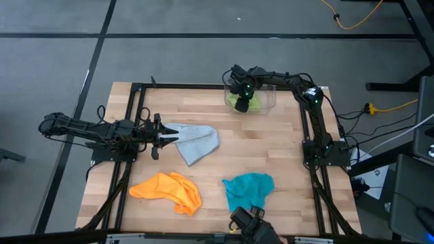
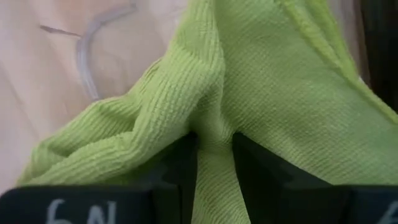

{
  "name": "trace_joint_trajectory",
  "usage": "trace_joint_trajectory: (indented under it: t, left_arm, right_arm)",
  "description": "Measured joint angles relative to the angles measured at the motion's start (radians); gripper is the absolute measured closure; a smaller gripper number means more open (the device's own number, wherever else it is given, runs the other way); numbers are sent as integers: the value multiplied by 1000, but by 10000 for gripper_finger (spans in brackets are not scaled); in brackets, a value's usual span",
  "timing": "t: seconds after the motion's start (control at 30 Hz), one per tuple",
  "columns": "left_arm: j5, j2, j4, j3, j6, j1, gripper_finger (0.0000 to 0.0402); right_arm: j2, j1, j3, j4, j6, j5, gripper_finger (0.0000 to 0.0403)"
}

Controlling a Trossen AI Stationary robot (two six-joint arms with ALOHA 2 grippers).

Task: Fold microfiber towels
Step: Put the green microfiber towel into the transparent bin, then fold the gray microfiber towel

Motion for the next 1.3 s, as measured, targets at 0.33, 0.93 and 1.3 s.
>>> trace_joint_trajectory:
  t: [0.33,0.93,1.3]
  left_arm:
    - [0,0,0,0,-7,0,286]
    - [0,0,0,0,-8,0,286]
    - [0,0,0,0,-8,0,286]
  right_arm:
    - [4,1,4,24,336,16,295]
    - [6,-21,16,-1,411,100,295]
    - [-3,-21,183,-225,423,75,295]
